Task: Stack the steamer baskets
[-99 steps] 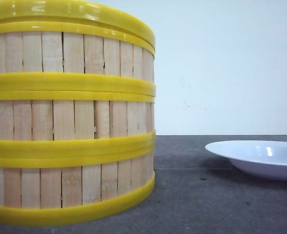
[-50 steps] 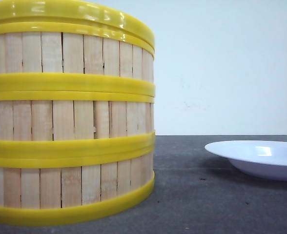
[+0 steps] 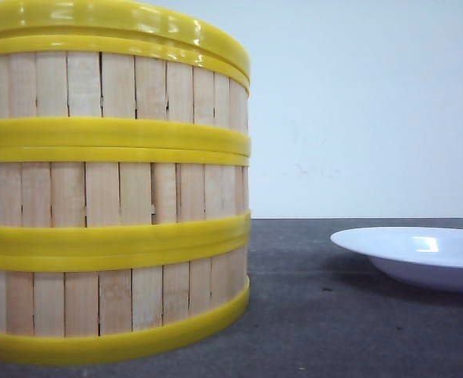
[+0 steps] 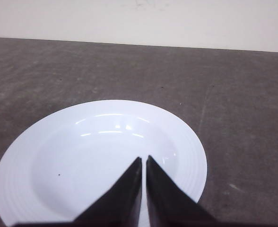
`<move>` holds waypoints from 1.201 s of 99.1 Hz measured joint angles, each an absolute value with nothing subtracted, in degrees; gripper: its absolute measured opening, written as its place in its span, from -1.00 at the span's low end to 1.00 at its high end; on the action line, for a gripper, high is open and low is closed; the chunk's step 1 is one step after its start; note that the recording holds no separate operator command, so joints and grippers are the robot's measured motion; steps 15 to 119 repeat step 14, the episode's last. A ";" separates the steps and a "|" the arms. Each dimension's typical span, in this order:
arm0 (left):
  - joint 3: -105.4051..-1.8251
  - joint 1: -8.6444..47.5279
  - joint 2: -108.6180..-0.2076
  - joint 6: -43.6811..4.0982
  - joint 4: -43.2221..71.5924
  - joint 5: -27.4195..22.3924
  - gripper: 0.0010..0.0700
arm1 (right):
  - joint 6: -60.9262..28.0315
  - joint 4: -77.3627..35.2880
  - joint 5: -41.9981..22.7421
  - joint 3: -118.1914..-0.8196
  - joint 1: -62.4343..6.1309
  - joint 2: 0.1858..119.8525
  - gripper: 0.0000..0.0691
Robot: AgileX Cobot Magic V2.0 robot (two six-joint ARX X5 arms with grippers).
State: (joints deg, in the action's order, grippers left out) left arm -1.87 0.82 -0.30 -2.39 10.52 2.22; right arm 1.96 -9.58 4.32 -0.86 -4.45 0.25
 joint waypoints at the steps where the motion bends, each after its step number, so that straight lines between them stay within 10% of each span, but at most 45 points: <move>1: -1.87 0.82 -0.30 -2.39 10.52 2.22 -0.98 | 1.96 -9.58 4.32 -0.86 -4.45 0.25 -0.97; 119: -1.87 0.82 -0.30 -2.39 10.50 2.22 -0.98 | 1.96 -9.58 4.32 -0.86 -4.45 0.25 -0.97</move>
